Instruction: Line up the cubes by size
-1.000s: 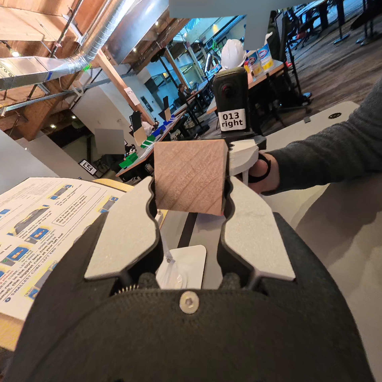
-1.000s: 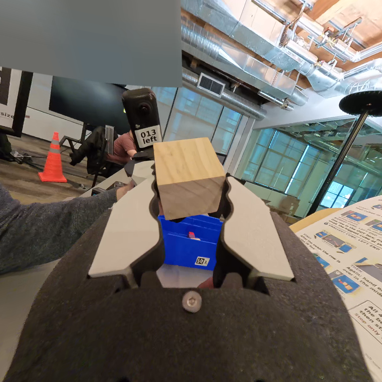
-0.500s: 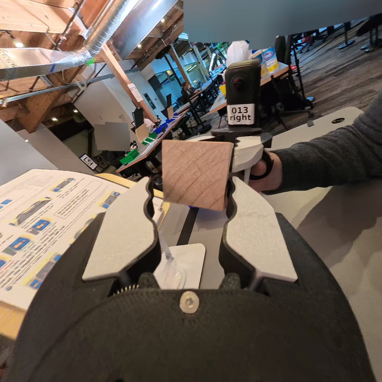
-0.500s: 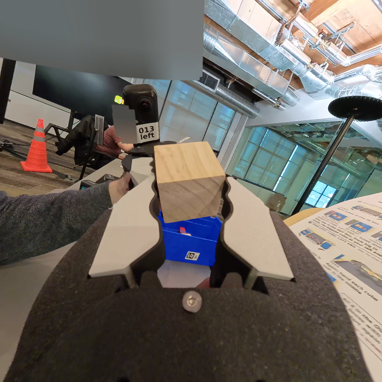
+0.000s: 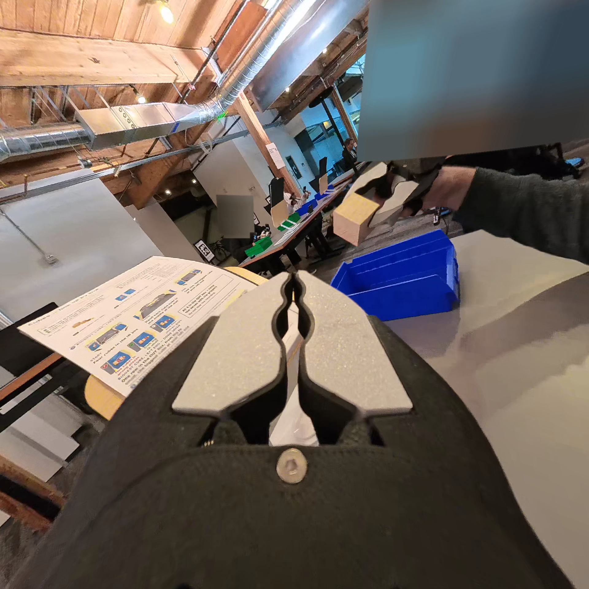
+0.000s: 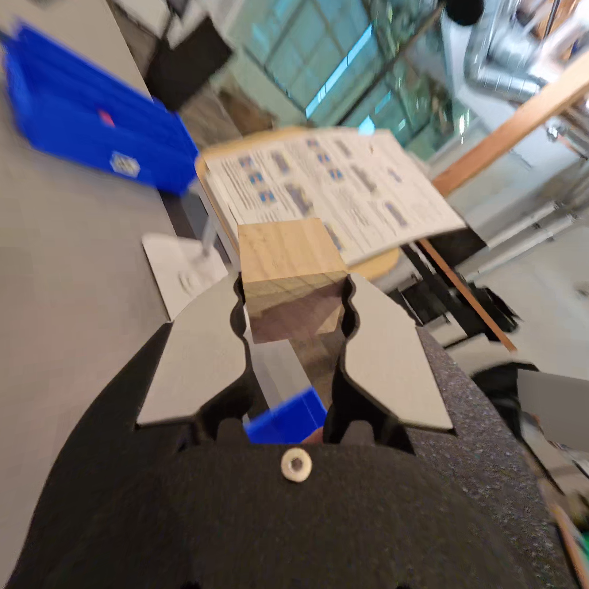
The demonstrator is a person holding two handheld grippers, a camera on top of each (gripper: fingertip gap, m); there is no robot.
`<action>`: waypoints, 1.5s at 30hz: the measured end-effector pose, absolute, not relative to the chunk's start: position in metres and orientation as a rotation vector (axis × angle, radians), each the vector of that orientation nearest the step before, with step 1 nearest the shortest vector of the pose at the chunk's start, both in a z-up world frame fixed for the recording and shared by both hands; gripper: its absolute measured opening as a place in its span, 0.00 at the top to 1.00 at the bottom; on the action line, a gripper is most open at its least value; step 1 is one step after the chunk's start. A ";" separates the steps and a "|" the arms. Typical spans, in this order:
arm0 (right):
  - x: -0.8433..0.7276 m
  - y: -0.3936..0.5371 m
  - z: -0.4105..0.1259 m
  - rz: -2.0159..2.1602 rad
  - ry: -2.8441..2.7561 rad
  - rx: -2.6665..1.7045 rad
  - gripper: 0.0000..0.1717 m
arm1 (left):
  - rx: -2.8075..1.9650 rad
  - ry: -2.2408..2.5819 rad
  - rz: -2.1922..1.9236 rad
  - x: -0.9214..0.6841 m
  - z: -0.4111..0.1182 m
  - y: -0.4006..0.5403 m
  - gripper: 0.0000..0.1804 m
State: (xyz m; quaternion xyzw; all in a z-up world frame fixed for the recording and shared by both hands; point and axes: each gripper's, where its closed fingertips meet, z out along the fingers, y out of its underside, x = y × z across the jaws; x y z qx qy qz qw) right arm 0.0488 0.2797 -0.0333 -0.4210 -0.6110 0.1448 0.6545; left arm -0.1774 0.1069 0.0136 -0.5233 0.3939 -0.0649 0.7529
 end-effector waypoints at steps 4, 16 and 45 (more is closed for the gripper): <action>0.091 0.336 -0.078 0.057 -1.492 -1.154 0.66 | -1.186 0.898 -0.123 -0.169 0.001 0.118 1.00; 0.142 0.393 -0.214 -0.215 -1.955 -1.497 0.66 | -1.198 0.955 -0.136 -0.149 -0.011 0.128 1.00; 0.121 0.397 -0.285 -0.320 -2.179 -1.545 0.66 | -1.264 1.012 -0.131 -0.138 -0.033 0.141 1.00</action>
